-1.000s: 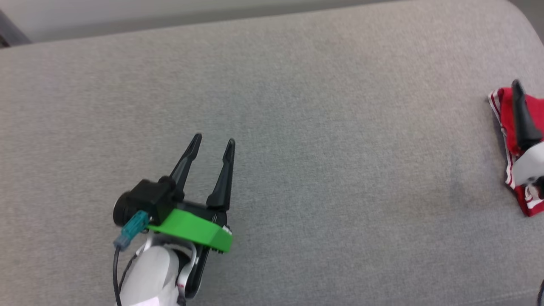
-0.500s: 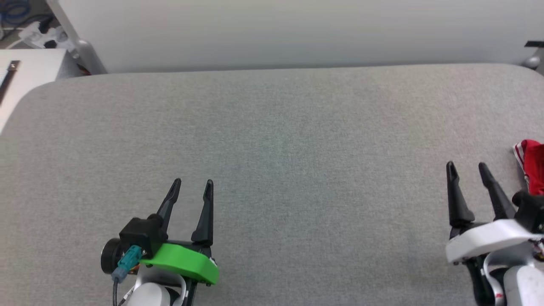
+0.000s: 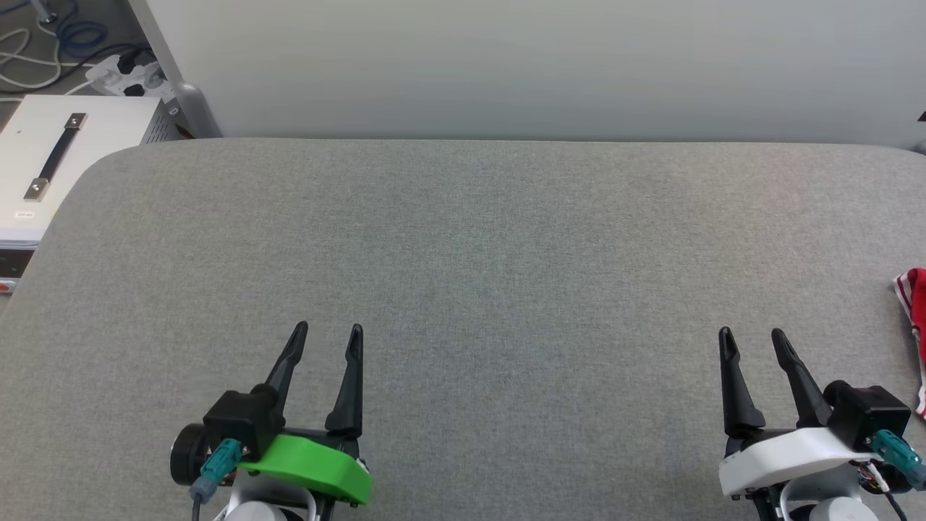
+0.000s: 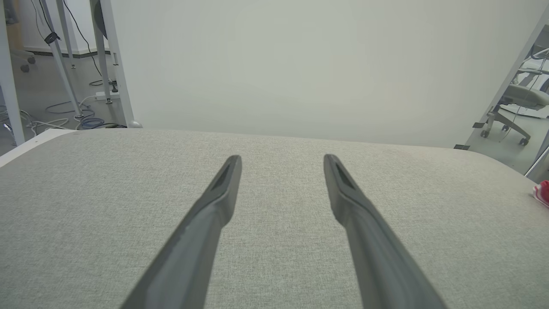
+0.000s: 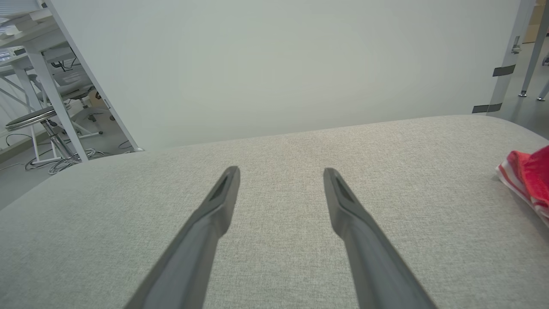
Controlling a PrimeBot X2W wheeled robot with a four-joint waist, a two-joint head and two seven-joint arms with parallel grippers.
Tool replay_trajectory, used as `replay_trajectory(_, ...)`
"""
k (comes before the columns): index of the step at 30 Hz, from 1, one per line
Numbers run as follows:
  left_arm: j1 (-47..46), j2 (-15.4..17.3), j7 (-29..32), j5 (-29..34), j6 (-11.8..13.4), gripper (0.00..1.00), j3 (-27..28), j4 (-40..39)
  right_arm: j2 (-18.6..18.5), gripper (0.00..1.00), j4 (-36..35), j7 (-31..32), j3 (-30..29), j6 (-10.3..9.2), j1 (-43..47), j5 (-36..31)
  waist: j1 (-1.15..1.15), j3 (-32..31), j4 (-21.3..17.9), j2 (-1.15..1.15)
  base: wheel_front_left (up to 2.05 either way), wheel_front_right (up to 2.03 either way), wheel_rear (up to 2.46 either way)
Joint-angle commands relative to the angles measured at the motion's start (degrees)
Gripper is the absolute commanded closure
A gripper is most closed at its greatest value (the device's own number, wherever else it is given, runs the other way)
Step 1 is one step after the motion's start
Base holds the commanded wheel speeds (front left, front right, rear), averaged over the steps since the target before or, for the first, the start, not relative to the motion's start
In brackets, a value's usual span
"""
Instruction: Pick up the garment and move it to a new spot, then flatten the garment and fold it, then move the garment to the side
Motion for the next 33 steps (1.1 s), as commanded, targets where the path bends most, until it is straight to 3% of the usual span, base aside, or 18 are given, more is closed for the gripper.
replay_trajectory(1,0.87,-0.41,-0.34,0.18,-0.43,0.00,-0.19,-0.04,0.39,0.00,0.28,-0.52,0.16,-0.05,-0.14,-0.41,0.00,0.04,-0.03,0.00,0.00,0.00,0.00)
replay_trajectory(29,0.38,-0.45,-0.34,-0.74,-0.59,0.00,-0.69,0.06,0.77,0.00,1.42,-1.41,-0.04,-0.05,-0.91,-0.13,0.00,0.42,-0.51,0.00,0.00,0.00,0.00)
replay_trajectory(30,0.00,-0.10,0.07,-0.55,-0.41,1.00,-0.80,0.28,0.65,1.00,1.33,-0.89,-0.20,0.01,-0.10,-0.27,0.00,0.42,-0.51,0.00,0.00,0.00,0.00)
replay_trajectory(33,-0.01,-0.01,0.13,-0.52,-0.40,1.00,-0.81,0.30,0.64,1.00,1.32,-0.86,-0.28,0.01,-0.07,-0.30,0.00,0.40,-0.53,0.00,0.00,0.00,0.00)
